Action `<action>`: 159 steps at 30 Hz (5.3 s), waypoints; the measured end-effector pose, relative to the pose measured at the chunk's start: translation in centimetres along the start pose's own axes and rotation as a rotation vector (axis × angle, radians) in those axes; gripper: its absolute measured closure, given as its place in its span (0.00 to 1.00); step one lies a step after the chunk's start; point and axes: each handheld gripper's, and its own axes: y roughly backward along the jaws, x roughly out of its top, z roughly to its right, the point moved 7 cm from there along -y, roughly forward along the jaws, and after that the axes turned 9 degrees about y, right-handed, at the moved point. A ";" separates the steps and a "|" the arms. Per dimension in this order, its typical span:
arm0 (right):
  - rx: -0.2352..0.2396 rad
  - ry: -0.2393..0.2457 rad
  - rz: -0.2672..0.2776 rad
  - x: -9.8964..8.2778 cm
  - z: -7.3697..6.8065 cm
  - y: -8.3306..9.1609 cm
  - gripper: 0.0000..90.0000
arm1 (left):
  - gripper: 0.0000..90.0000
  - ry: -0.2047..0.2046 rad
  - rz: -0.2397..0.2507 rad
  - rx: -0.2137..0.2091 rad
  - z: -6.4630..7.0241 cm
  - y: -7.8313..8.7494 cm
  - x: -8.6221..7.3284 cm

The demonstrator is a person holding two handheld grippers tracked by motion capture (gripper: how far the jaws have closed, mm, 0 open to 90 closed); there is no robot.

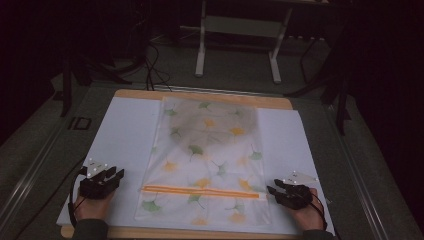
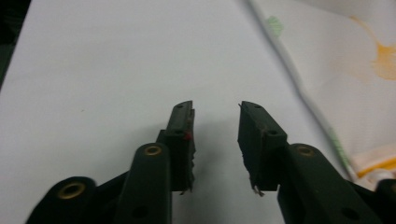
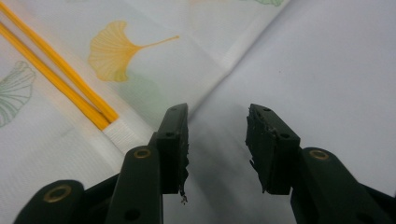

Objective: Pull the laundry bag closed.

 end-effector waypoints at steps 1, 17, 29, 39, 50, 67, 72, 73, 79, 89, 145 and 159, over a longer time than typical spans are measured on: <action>0.007 0.001 0.000 0.1 -0.2 0.1 0.66 | 0.74 -0.011 0.003 -0.012 0.1 0.0 0.0; 0.035 0.026 -0.004 1.2 -1.0 0.5 0.66 | 0.69 -0.041 -0.018 -0.069 1.0 0.6 0.2; 0.071 0.092 -0.010 3.6 -1.7 0.8 0.66 | 0.69 -0.059 -0.022 -0.079 1.5 1.1 0.0; 0.115 0.179 -0.028 6.4 -3.5 -0.1 0.66 | 0.70 -0.049 -0.012 -0.092 1.6 1.4 0.2; 0.176 0.242 -0.041 8.5 -5.3 -1.2 0.66 | 0.69 -0.073 -0.021 -0.102 1.8 1.5 0.1; 0.242 0.347 -0.044 11.8 -8.7 -3.0 0.66 | 0.70 -0.079 -0.027 -0.111 1.7 1.6 0.2; 0.251 0.374 -0.043 12.8 -9.4 -3.3 0.66 | 0.70 -0.070 -0.028 -0.116 1.7 1.6 0.2; 0.253 0.379 -0.042 12.9 -9.5 -3.4 0.66 | 0.70 -0.068 -0.027 -0.117 1.7 1.7 0.2; 0.276 0.424 -0.055 14.1 -10.8 -4.1 0.66 | 0.70 -0.071 -0.023 -0.121 1.5 1.9 0.4; 0.310 0.479 -0.061 15.8 -13.0 -5.1 0.67 | 0.70 -0.066 -0.014 -0.130 1.5 2.2 0.5; 0.449 0.650 -0.037 21.7 -22.7 -11.7 0.82 | 0.70 -0.085 -0.010 -0.136 2.1 2.0 1.1; 0.480 0.630 -0.017 23.1 -24.7 -13.4 0.90 | 0.70 -0.070 0.007 -0.130 1.6 2.5 1.3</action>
